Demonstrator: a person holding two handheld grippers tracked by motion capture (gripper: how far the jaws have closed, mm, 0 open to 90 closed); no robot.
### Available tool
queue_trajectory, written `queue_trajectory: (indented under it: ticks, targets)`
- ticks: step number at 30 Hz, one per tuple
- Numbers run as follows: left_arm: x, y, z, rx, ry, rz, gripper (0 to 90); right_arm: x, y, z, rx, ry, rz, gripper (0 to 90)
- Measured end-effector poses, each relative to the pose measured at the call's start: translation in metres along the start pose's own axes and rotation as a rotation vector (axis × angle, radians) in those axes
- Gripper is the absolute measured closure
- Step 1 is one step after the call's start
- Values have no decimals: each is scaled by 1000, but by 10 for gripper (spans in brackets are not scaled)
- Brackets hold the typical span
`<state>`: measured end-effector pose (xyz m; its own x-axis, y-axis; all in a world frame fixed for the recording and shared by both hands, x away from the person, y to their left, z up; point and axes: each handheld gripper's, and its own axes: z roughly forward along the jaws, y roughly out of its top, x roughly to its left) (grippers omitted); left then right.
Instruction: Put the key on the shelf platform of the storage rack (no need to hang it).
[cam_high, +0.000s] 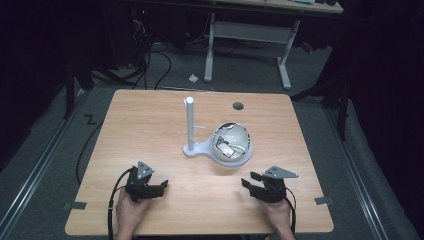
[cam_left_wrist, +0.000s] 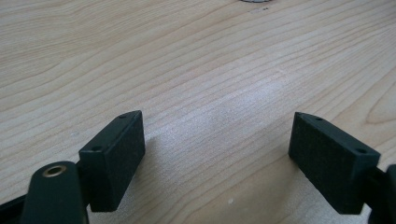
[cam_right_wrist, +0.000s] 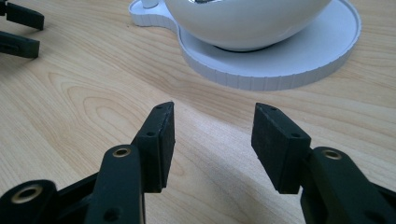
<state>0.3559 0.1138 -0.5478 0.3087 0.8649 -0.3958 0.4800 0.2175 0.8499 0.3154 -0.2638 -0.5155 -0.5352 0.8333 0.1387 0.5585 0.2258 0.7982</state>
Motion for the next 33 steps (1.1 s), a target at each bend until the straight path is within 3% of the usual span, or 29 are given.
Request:
queue_trajectory:
  ticks: [6, 9, 27, 30, 33]
  targets:
    - [0, 0, 0, 1, 0, 1, 189, 4, -2, 4, 13, -8, -15, 498]
    - [0, 0, 0, 1, 0, 0, 189, 10, -4, 7, 36, -37, -53, 496]
    - [0, 0, 0, 1, 0, -1, 189, 19, -8, 20, 98, -53, -110, 466]
    - [0, 0, 0, 0, 0, -1, 189, 23, -7, 22, 120, -69, -147, 437]
    - [0, 0, 0, 0, 0, -1, 189, 23, -7, 23, 121, -62, -152, 425]
